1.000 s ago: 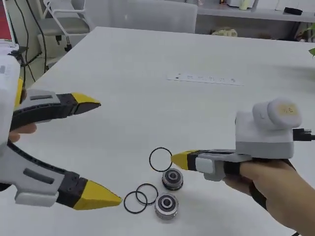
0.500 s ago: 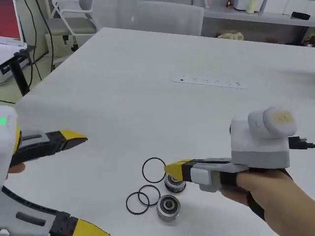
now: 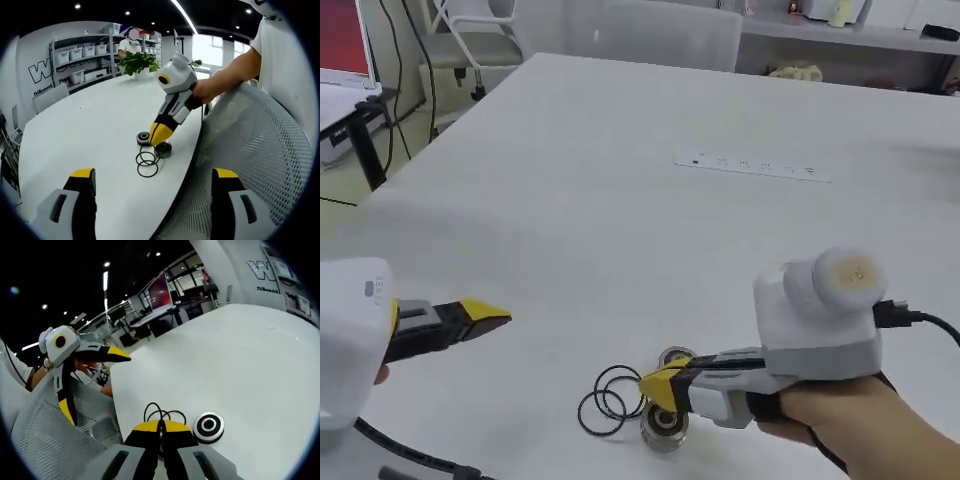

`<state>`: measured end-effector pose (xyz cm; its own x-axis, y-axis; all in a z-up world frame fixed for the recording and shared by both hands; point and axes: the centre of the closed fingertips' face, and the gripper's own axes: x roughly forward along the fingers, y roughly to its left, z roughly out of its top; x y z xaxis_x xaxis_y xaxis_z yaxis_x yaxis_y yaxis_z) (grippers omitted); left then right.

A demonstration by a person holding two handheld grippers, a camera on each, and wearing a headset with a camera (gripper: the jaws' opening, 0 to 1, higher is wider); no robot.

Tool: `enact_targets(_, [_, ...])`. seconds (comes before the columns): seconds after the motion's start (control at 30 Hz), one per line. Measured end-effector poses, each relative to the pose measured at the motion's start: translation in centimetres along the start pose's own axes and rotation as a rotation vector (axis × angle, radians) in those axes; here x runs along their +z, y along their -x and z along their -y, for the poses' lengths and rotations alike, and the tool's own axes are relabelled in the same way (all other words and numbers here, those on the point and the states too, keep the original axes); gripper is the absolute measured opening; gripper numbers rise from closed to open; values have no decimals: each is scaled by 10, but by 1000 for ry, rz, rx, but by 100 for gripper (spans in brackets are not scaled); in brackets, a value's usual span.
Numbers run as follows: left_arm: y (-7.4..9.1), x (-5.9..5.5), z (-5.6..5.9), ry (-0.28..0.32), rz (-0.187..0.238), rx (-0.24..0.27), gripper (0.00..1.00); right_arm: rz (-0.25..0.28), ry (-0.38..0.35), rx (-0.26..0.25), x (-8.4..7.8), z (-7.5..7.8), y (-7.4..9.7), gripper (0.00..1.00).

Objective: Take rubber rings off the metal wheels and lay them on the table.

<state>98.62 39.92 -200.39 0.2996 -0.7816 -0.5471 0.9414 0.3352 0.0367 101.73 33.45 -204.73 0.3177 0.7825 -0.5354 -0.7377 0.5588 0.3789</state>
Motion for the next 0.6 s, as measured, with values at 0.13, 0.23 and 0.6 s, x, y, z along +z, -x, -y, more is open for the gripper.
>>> enact_targets(0.13, [0, 0, -1, 1, 0, 5, 91, -26, 59, -8, -5, -1, -4, 0])
enact_targets(0.23, [0, 0, 1, 10, -1, -1, 91, -28, 105, -19, -6, 1, -7, 0])
enact_targets(0.6, [0, 0, 0, 11, 1, 8, 86, -42, 178, -40, -12, 5, -12, 0])
